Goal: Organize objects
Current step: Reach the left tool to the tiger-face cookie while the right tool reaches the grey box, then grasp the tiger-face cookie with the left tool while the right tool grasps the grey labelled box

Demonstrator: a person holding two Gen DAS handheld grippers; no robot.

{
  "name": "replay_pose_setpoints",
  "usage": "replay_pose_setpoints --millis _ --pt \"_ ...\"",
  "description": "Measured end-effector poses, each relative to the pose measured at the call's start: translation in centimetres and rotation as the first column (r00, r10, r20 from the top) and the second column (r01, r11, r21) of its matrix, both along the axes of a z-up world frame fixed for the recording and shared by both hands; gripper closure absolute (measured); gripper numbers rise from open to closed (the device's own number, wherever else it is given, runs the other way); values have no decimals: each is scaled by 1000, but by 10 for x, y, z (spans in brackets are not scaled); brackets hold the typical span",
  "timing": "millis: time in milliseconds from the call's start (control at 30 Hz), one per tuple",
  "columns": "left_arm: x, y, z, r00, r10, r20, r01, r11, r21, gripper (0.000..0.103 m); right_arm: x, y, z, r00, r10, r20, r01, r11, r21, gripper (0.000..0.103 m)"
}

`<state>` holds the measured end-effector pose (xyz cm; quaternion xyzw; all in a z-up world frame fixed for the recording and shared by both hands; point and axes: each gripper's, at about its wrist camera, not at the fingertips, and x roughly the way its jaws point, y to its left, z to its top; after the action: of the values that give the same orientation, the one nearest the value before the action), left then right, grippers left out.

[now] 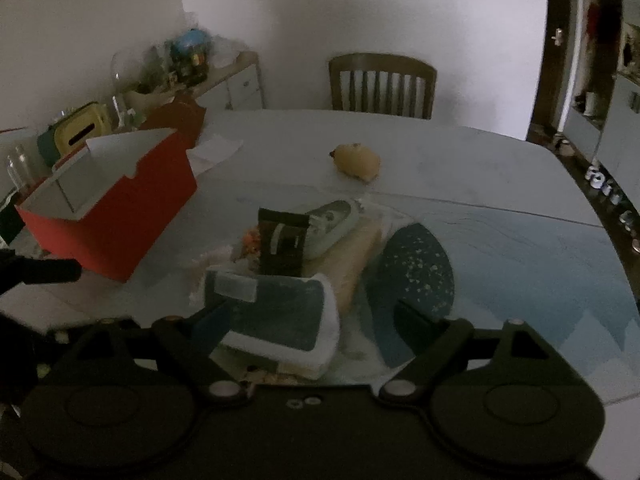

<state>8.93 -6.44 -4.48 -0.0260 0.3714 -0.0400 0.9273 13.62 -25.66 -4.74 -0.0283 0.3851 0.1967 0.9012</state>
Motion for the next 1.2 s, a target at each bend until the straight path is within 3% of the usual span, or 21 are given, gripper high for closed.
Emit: replay_pose_setpoints --millis 333,500,733,833,1033,1200 --pt "20 -46 -51 989 -127 -82 129 991 29 1 34 5 -22 991 91 -94 -94 995 -19 19" --pt "26 -61 -72 987 -113 -116 118 992 34 2 37 11 -31 983 137 -120 -142 989 -34 20" --pt "32 -71 -81 987 -91 -131 96 995 34 14 45 18 -42 976 160 -145 -167 985 -33 23" --pt "34 -73 -82 988 -78 -131 82 996 28 26 49 20 -48 974 168 -152 -173 985 -25 25" --pt "40 -73 -87 988 -54 -147 55 998 2 47 53 23 -55 971 170 -167 -179 983 -38 37" --pt "33 -71 -83 989 -34 -143 34 999 -6 50 52 23 -53 970 192 -151 -199 979 -32 53"
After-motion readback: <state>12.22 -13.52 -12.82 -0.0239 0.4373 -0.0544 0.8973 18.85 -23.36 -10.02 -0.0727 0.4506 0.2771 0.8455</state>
